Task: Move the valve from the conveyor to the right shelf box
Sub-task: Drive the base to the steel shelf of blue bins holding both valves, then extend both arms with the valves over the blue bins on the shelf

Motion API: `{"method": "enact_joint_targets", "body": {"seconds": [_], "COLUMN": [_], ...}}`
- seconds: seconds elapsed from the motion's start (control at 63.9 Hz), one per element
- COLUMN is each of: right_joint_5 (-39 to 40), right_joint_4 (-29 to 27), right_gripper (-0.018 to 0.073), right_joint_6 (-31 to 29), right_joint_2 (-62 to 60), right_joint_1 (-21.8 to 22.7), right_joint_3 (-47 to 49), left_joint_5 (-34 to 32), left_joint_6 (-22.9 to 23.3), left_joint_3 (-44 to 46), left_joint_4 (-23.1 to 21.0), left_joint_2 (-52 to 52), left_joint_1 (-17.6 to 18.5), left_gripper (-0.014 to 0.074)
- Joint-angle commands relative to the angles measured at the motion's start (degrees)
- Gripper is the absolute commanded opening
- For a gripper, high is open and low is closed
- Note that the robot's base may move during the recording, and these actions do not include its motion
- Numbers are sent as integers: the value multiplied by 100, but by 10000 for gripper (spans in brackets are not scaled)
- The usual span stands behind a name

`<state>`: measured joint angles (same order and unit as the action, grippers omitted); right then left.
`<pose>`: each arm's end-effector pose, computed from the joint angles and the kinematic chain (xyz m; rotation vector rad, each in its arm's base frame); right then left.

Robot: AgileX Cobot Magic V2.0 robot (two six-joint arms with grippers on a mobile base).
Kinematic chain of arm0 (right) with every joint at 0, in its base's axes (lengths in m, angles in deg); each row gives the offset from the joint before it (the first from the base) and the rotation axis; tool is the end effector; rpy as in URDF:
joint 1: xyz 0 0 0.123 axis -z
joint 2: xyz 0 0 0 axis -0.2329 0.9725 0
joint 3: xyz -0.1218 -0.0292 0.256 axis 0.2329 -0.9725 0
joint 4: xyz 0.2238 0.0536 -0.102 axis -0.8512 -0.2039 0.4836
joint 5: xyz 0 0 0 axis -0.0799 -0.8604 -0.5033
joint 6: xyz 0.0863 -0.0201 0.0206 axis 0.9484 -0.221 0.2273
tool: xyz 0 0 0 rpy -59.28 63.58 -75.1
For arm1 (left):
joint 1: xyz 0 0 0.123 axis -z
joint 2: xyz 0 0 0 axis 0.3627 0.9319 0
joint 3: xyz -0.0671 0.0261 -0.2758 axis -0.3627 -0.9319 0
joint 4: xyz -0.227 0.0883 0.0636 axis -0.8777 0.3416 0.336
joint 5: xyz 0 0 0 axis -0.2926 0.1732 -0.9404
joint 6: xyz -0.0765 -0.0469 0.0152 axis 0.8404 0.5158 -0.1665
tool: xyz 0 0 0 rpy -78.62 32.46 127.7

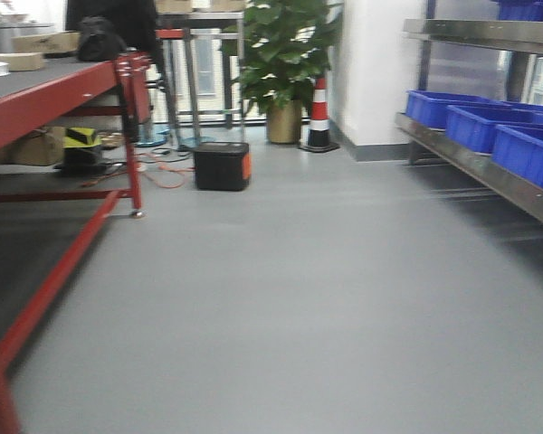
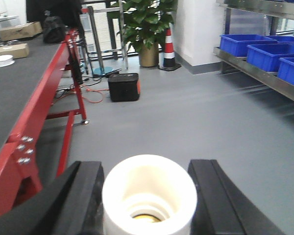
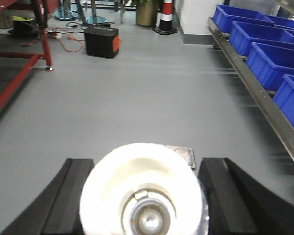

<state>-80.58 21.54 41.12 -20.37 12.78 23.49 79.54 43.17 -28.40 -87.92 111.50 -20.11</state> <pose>0.1169 0.0124 0.3809 -0.1202 1.8391 0.1028 0.0873 -0.0027 0.3879 0.1176 1.6927 0.0601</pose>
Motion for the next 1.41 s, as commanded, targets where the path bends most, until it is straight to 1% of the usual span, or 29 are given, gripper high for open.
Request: {"method": "enact_joint_targets", "body": {"seconds": [0.0,1.392], "right_joint_5": [478,478], "right_joint_4": [8,8], "right_gripper": [-153,-153], "right_joint_6": [-39,-39], "right_joint_2": [-46,-46], "right_joint_1": [-1,-1], "right_joint_3": [118,118], "left_joint_5": [-308,-308], "left_joint_6": [33,33], "left_joint_3": [42,42], "left_joint_4": [-21,-21], "left_joint_2": [-34,-34], "left_joint_1": [24,24], "left_gripper": [-111,-111]}}
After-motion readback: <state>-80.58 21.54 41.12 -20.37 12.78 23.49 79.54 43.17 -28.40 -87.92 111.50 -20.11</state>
